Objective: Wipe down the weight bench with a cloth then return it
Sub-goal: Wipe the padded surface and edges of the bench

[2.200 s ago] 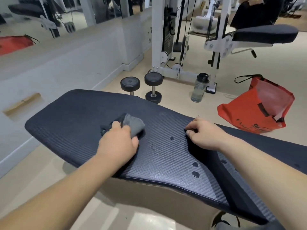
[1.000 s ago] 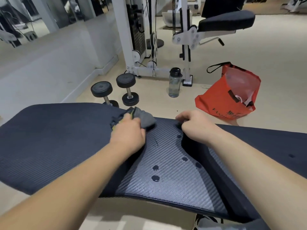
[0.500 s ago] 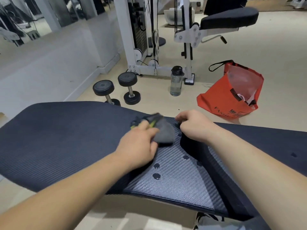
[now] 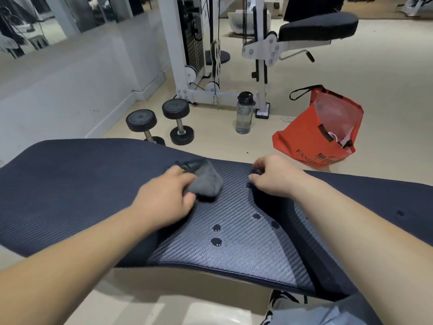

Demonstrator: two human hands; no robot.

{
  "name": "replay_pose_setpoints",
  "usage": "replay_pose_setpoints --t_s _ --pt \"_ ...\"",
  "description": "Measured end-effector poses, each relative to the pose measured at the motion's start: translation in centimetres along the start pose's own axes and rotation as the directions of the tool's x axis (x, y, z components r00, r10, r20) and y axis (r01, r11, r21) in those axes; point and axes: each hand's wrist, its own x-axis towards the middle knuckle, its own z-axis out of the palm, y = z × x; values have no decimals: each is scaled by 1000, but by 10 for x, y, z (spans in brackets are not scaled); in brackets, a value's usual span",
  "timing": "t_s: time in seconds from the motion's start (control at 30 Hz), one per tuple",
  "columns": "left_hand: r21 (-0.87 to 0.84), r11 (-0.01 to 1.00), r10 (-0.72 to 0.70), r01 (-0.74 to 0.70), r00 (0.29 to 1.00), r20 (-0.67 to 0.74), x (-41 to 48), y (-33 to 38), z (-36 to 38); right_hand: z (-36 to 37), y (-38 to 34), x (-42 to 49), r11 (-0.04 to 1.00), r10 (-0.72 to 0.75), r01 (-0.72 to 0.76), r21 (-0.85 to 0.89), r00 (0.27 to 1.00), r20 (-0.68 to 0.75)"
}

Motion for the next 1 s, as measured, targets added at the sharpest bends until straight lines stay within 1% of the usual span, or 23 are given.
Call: replay_pose_setpoints --t_s 0.07,0.1,0.13,0.17,0.27,0.3,0.33,0.4,0.47,0.53,0.57,0.6,0.67,0.7,0.73,0.77,0.8,0.87,0.9,0.93,0.97,1.0 --pt "-15 984 -179 178 983 -35 15 -11 -2 -1 -3 -2 1000 -5 6 -17 999 33" --pt "-32 975 -223 222 974 -43 16 -9 0 -2 -3 -4 1000 -4 5 -28 999 47" --pt "-39 974 -226 224 973 -54 14 -4 5 -4 -3 -5 999 1 2 -40 998 63" --pt "-34 980 -199 197 978 -59 5 3 10 -6 -3 -6 998 12 -7 -61 997 79" --pt "-54 998 8 -9 999 -33 -35 21 14 -10 -4 -11 989 84 -70 -127 990 109" --pt "-68 997 33 -34 999 -12 -40 20 11 -10 -4 -12 987 98 -82 -137 988 116" --pt "-68 998 20 -19 1000 4 -37 16 6 -9 -5 -13 985 104 -86 -147 987 122" --pt "-43 997 -61 62 998 6 -21 8 1 -6 -5 -15 982 105 -85 -167 988 114" --pt "-44 983 -179 178 984 -25 -8 12 2 -3 -5 -15 979 103 -83 -188 990 101" --pt "-74 973 -225 220 973 -54 -9 28 9 -1 -4 -16 976 106 -85 -199 990 94" --pt "-83 976 -205 200 978 -50 -17 37 13 -1 -4 -16 976 104 -85 -199 991 89" --pt "-78 987 -148 144 988 -42 -31 43 16 0 -4 -16 977 100 -81 -198 991 87" --pt "-90 996 12 -14 1000 -26 -61 47 18 2 -4 -17 978 98 -80 -195 992 83" --pt "-80 995 51 -52 999 -10 -66 41 14 2 -4 -16 978 96 -79 -195 992 80" --pt "-47 997 57 -57 998 -9 -62 33 11 3 -4 -16 978 94 -77 -193 992 79" --pt "-7 1000 15 -15 1000 -9 -54 24 7 3 -3 -16 980 91 -75 -186 993 79" --pt "16 998 -58 58 998 -17 -45 17 6 3 -3 -16 981 85 -69 -180 993 79" --pt "-15 976 -217 217 974 -61 -34 16 6 3 -1 -17 983 71 -57 -177 994 78" --pt "-28 966 -258 257 962 -86 -36 25 9 4 1 -17 982 68 -53 -179 995 78" --pt "-38 964 -266 263 959 -97 -41 37 13 5 2 -16 982 66 -51 -184 995 77" --pt "-41 970 -241 239 967 -84 -53 51 17 5 2 -16 981 67 -52 -187 995 77" --pt "-31 985 -174 172 982 -73 -70 64 21 6 2 -16 980 67 -52 -190 995 76"
